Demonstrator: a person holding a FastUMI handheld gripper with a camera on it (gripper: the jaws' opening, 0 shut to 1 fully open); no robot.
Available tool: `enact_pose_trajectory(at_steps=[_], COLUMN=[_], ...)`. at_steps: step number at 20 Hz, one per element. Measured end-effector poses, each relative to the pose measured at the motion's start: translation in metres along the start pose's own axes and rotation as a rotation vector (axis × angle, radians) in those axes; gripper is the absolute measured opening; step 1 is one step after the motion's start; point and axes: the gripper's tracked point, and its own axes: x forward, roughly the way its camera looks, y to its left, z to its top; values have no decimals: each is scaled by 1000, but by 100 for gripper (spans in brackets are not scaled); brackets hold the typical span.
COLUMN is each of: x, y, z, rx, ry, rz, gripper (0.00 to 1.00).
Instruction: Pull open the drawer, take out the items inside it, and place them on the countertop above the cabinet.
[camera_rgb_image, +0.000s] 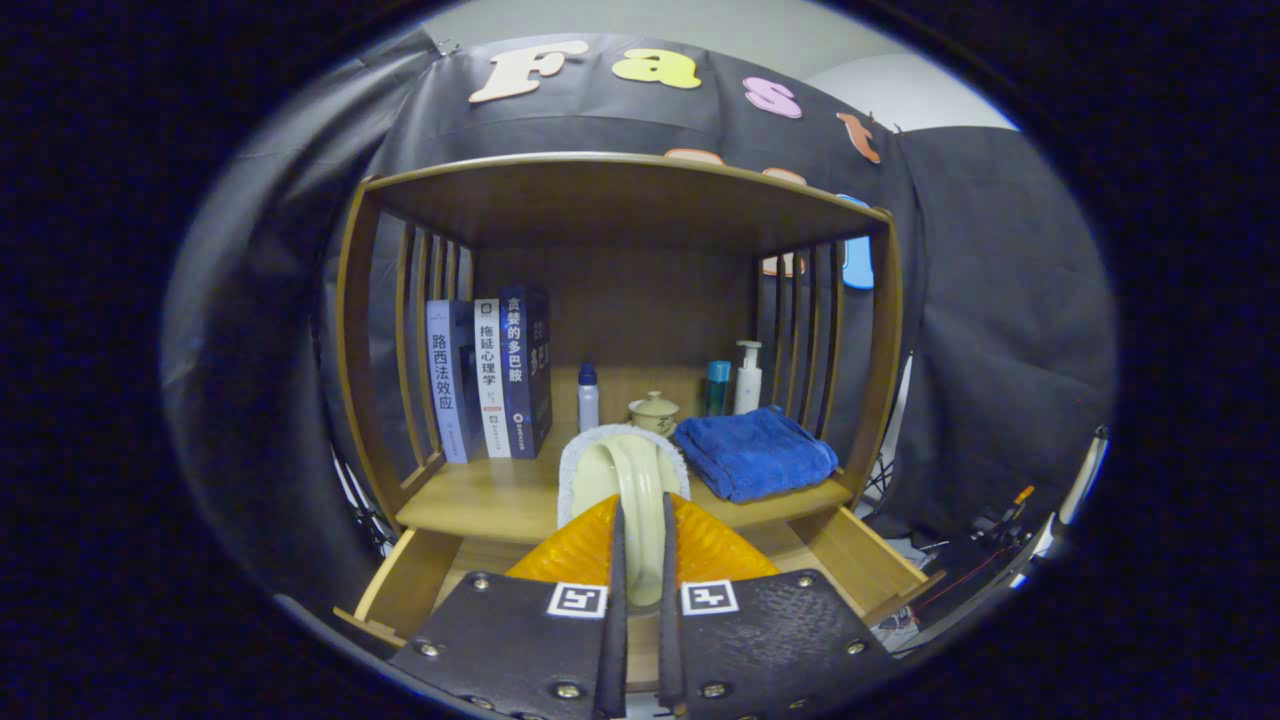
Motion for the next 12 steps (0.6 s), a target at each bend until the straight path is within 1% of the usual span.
enact_pose_trajectory(at_steps=[3,7,11,12], x=[22,65,111,122], y=[1,11,17,21], z=[8,-1,-31,-41], rx=[-21,-70,-109,-125], ry=[61,172,327,365], rz=[-33,-47,-61,-51], gripper=[13,13,13,13])
